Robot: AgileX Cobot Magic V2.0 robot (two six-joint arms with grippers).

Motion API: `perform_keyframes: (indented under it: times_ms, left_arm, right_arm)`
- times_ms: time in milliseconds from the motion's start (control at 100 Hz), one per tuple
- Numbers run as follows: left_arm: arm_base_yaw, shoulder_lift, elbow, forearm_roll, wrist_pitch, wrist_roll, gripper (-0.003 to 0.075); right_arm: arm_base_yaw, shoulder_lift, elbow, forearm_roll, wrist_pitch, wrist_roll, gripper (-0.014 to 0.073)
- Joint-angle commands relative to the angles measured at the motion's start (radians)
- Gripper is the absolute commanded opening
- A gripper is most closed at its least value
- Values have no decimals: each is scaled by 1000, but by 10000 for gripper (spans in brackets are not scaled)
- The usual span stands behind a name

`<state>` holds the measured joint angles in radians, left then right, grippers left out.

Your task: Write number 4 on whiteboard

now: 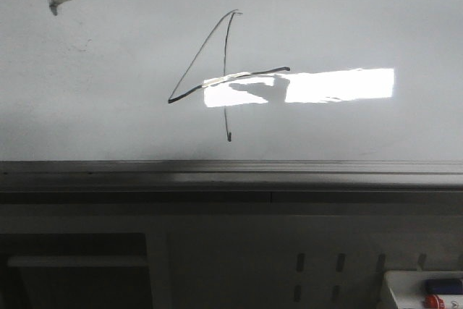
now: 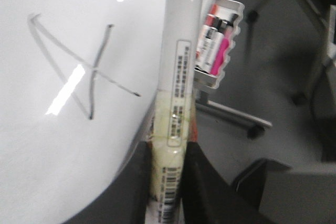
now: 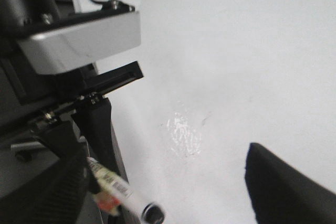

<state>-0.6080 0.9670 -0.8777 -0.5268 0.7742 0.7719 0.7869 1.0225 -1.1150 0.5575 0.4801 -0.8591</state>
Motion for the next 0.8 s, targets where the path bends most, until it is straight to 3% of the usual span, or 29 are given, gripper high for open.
perform_keyframes:
  times_ms: [0, 140, 440, 670, 790]
  left_arm:
    - [12, -19, 32, -26, -223, -155, -20]
    - [-5, -5, 157, -171, -476, -176, -20]
    - [-25, 35, 300, -301, -920, -176, -20]
    - [-25, 107, 307, -305, -945, -176, -20]
    - [-25, 156, 307, -384, -977, -176, -20]
  right_arm:
    - [-46, -54, -33, 22, -18, 78, 342]
    - [-100, -99, 24, 22, 62, 93, -70]
    - [-121, -145, 200, 34, 45, 93, -56]
    - [-121, -143, 221, 44, 23, 93, -56]
    - [-121, -143, 221, 49, -1, 93, -57]
